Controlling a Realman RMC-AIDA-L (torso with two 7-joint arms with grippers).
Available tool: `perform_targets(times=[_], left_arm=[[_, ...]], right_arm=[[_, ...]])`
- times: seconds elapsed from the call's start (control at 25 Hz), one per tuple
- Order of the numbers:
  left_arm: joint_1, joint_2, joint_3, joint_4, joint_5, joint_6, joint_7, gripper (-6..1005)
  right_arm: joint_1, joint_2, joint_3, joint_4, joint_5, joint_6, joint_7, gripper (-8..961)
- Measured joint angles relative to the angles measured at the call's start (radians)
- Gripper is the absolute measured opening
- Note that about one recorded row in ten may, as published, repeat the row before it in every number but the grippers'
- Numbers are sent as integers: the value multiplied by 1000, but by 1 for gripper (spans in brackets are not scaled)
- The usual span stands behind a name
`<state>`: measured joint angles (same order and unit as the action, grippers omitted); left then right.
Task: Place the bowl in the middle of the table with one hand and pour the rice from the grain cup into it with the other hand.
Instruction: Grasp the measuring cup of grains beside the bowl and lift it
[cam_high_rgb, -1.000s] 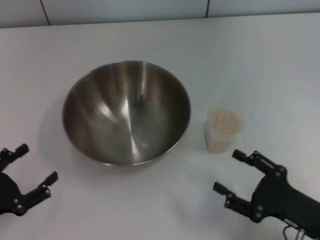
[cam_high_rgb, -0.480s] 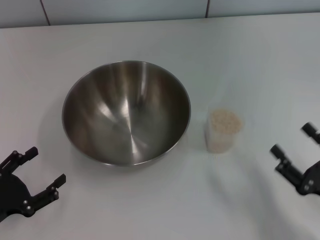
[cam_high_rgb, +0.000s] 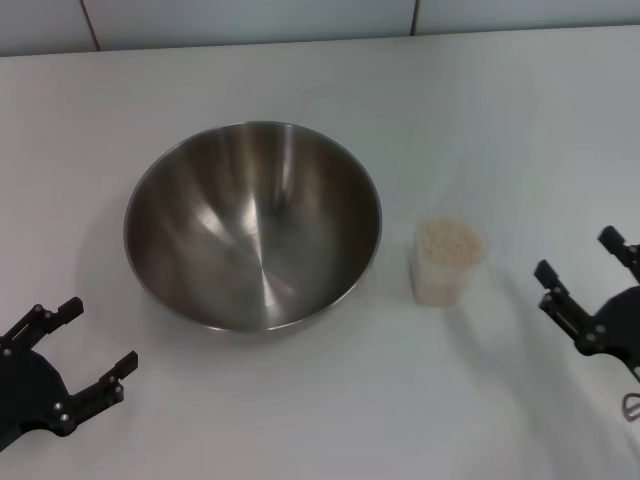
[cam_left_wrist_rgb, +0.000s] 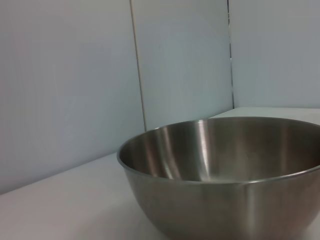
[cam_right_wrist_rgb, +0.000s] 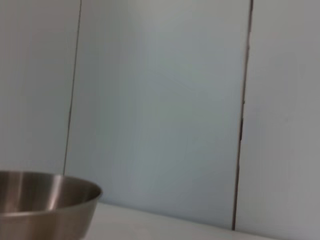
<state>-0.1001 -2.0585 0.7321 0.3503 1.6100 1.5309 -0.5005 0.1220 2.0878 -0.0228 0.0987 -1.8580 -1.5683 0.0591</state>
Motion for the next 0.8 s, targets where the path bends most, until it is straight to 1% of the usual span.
perform_targets(times=[0.2, 0.8], left_arm=[[1, 0, 0, -1, 0, 0, 0, 868], [9, 0, 0, -2, -1, 0, -4, 868]], right_arm=[[31, 0, 9, 67, 1, 92, -119, 783], [79, 1, 44, 87, 2, 184, -141, 782]])
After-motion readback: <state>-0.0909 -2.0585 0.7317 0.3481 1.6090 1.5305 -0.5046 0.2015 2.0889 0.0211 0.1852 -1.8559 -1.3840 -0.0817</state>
